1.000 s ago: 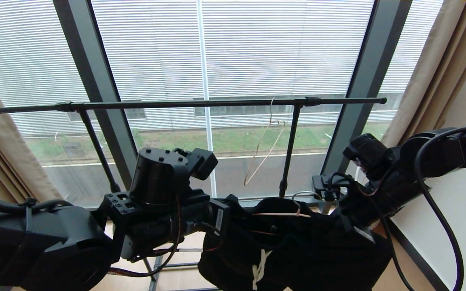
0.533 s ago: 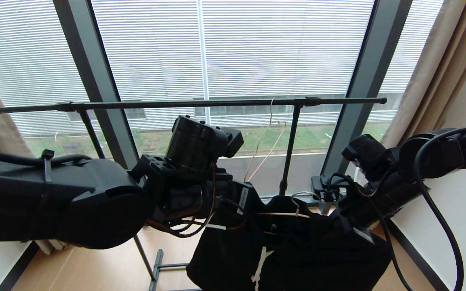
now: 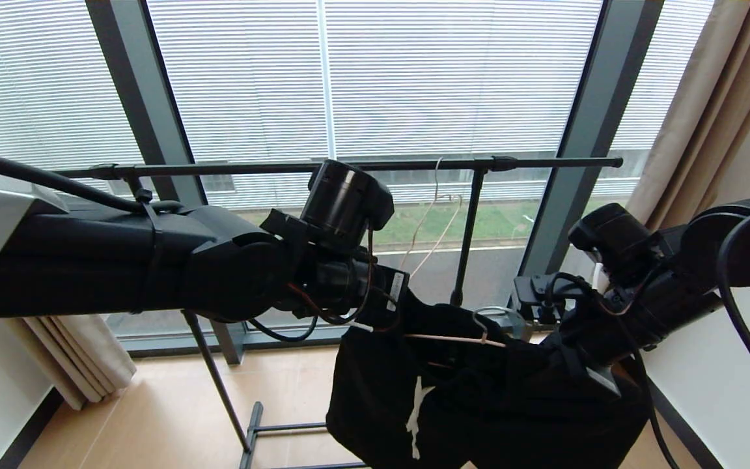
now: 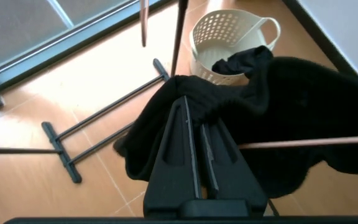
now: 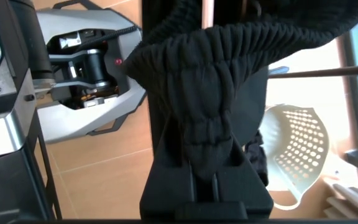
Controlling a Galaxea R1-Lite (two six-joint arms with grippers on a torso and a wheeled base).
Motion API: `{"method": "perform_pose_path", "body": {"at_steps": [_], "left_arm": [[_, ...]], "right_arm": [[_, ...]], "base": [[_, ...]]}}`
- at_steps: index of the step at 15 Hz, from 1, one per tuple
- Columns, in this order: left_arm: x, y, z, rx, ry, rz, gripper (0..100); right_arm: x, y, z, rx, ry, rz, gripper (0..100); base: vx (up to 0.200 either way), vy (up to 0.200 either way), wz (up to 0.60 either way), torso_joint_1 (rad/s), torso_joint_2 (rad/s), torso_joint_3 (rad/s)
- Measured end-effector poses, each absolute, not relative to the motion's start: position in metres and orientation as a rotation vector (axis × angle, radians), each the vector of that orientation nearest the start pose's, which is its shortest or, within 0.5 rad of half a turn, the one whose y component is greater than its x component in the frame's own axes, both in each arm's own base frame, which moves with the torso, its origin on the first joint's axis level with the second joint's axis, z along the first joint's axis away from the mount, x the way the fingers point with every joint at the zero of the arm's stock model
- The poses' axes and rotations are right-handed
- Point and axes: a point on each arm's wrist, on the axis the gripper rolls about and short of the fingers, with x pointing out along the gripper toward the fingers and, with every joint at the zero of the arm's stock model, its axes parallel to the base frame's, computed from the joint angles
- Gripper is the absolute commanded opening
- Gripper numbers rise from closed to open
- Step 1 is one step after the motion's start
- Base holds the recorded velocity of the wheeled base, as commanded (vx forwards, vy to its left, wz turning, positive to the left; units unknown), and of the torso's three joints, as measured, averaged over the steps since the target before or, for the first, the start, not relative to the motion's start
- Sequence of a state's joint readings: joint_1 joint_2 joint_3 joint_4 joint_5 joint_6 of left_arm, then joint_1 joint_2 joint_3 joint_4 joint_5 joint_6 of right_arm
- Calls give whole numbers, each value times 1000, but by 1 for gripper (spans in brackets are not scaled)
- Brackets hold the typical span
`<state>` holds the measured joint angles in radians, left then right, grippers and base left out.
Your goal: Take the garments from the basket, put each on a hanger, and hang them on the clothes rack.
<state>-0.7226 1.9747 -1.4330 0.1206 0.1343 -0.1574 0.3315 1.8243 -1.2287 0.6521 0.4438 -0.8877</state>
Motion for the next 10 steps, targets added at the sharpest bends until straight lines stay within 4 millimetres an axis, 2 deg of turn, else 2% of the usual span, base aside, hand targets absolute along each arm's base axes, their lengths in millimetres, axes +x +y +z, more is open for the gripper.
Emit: {"method": "perform_pose_path", "body": {"at_steps": [3, 7, 10], "left_arm": [[292, -256, 185, 147, 668, -510, 0], [262, -282, 192, 184, 657, -611, 0], [242, -290, 204, 187, 631, -669, 0]], "right_arm": [[271, 102, 167, -662, 847, 1165, 0], [278, 106, 160, -664, 830, 1161, 0], [282, 107, 153, -655, 842, 1171, 0]], "base": [[0, 0, 0, 0, 0, 0], [0, 0, 0, 0, 0, 0], [0, 0, 0, 0, 0, 0]]}}
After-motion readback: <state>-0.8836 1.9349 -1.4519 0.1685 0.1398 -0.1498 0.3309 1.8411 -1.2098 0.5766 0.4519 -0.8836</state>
